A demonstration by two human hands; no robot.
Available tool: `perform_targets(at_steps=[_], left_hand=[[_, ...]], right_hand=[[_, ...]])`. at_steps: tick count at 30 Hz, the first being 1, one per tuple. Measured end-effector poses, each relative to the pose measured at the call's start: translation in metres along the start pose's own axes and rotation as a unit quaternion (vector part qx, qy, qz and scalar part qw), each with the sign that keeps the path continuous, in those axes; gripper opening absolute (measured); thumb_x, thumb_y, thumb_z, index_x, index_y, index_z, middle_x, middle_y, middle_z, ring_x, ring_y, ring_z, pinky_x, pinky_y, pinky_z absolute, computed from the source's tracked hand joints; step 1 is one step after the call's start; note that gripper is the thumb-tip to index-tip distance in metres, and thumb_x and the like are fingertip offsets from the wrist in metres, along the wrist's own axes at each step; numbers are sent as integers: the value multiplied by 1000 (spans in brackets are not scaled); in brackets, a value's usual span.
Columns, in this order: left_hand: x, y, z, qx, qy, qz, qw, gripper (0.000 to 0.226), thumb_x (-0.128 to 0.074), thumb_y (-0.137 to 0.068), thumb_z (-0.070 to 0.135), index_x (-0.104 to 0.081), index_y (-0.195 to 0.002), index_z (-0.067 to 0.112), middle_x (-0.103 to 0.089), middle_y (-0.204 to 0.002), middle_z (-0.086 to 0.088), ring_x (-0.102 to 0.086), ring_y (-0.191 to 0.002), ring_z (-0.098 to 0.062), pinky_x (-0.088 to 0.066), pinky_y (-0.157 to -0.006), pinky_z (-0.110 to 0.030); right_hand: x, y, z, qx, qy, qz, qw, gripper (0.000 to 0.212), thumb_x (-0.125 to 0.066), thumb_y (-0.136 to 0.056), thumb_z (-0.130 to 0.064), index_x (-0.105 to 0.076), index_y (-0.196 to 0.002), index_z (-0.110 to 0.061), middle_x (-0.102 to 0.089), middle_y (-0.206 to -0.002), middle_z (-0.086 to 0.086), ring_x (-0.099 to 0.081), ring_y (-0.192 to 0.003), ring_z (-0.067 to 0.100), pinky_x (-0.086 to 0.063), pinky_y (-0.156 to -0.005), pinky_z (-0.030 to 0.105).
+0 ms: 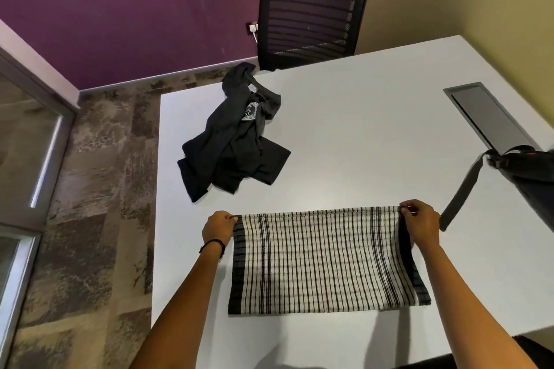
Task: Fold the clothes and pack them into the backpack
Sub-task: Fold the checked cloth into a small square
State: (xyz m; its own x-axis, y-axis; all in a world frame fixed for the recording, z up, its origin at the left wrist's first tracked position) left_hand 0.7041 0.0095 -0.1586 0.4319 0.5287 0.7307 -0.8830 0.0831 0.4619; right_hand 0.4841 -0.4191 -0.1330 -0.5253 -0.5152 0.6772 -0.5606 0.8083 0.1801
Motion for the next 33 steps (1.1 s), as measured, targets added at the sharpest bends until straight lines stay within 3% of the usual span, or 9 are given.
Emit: perform_targets(at_steps=[4, 10, 13, 15, 18, 24, 30, 33], left_hand=[[-7, -6, -3, 13, -6, -3, 1000, 25, -55, -92, 25, -65, -82, 3, -68, -85, -15, -62, -83, -33, -46, -70, -33], [-13, -16, -15, 29, 27, -49, 998, 15, -62, -88, 24, -55, -79, 14, -68, -88, -13, -65, -79, -30, -52, -76, -36], [-13, -14, -16, 36, 44, -82, 995, 15, -64, -87, 16, -53, -77, 15, -67, -82, -11, -64, -66, -23, -52, -72, -33], [-14, -10, -17, 39, 63, -107, 991, 18, -67, -85, 13, -51, -77, 15, -65, -81, -8, -63, -63, -21, -51, -62, -30], [-14, -1, -23, 51, 69, -149, 985, 21, -70, -83, 13, -50, -78, 14, -64, -78, -8, -63, -64, -20, -37, -46, -23], [-12, 31, -38, 71, 35, -246, 966, 15, -69, -85, 18, -55, -79, 14, -64, -71, -4, -60, -58, -10, -37, -47, -19], [-13, 67, -65, 67, -11, -316, 946, 11, -70, -84, 21, -63, -79, 13, -69, -72, -1, -53, -47, -5, -30, -38, -15], [-13, 82, -78, 73, -23, -339, 938, 10, -70, -84, 22, -67, -84, 12, -70, -75, 1, -50, -49, -6, -31, -40, -16]], right_hand=[[-7, -2, 7, -3, 8, -11, 1000, 12, -55, -88, 3, -67, -91, 1, -68, -92, 18, -58, -81, 23, -41, -76, 27], [-12, -2, 18, -5, 11, -15, 1000, 18, -51, -92, -4, -62, -102, 6, -65, -98, 23, -60, -92, 36, -41, -75, 30], [-13, 3, 25, -21, 23, -15, 999, 19, -52, -91, -4, -60, -105, 6, -65, -100, 25, -60, -94, 38, -43, -77, 36], [-14, 9, 28, -23, 35, -18, 999, 19, -53, -90, -2, -60, -106, 6, -65, -100, 26, -60, -94, 39, -43, -77, 36], [-14, 19, 29, -16, 40, -11, 999, 21, -52, -89, 0, -59, -108, 6, -64, -100, 27, -60, -94, 40, -46, -81, 40], [-6, 51, 31, -28, 34, -11, 999, 29, -49, -88, 2, -56, -116, 5, -61, -110, 27, -57, -102, 41, -44, -89, 43], [4, 89, 44, -26, 56, -41, 997, 50, -38, -73, -21, -59, -111, 5, -63, -105, 27, -58, -98, 41, -44, -85, 40], [9, 102, 57, -39, 58, -36, 997, 50, -39, -72, -21, -61, -107, 7, -64, -103, 27, -58, -97, 42, -43, -83, 39]])
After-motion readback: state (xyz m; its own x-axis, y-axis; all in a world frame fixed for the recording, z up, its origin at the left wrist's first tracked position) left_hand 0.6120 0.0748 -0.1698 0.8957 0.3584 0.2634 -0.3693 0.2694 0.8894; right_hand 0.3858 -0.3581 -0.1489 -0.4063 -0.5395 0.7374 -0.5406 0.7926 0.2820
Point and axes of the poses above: each hand's wrist, its own y-axis away from the middle knuckle, its own x-axis out of the back of the hand, z = x × y, the point moved 5 cm from there along -y, towards the middle knuckle
